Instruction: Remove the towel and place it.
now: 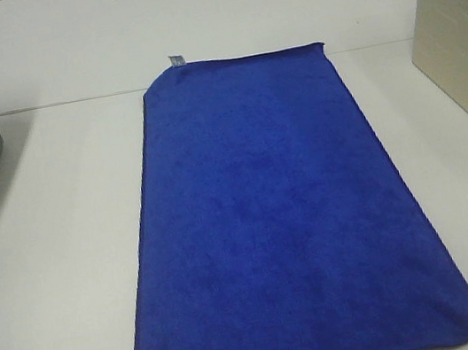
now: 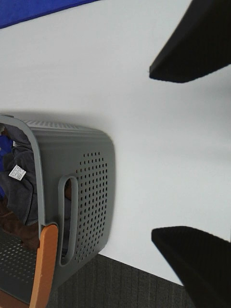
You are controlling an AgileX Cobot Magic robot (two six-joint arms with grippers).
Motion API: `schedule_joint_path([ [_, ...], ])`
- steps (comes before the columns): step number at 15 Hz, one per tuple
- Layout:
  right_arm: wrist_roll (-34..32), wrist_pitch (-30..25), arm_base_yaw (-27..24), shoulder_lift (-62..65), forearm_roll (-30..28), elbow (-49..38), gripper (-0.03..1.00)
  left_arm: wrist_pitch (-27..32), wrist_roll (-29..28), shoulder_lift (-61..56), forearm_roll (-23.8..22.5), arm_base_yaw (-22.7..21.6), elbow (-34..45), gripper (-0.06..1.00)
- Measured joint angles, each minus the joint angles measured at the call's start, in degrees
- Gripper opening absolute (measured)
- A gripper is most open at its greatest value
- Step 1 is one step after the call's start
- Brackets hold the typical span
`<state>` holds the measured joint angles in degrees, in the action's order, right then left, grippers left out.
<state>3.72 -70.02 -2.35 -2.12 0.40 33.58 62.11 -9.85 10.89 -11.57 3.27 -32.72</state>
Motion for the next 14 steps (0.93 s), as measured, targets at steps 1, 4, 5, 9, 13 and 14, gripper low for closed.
schedule_joint_path([
  [1, 0.00, -0.06, 0.00, 1.78, 0.00, -1.03, 0.79, -0.06, 0.00, -3.61, 0.52, 0.00, 1.89, 0.77],
  [4, 0.00, 4.01, 0.00, 2.41, -0.11, -2.35, 0.79, -1.38, 0.11, -11.12, 2.98, 0.00, 3.61, 0.77],
  [5, 0.00, 6.47, 0.11, 2.41, 0.06, -3.27, 0.79, -1.49, 0.80, -11.12, 4.18, 0.00, 3.61, 0.77],
  [9, 0.00, 8.71, 0.11, 2.41, 0.34, -4.58, 0.79, -1.83, 8.88, -11.12, 11.92, 0.00, 3.72, 0.77],
  [13, 0.00, 8.82, 0.11, 2.41, 0.40, -4.58, 0.79, -1.83, 9.00, -11.12, 11.92, 0.00, 3.72, 0.77],
  [14, 0.00, 8.82, 0.11, 2.41, 0.40, -4.58, 0.78, -1.83, 8.42, -11.12, 11.57, 0.00, 3.72, 0.77],
])
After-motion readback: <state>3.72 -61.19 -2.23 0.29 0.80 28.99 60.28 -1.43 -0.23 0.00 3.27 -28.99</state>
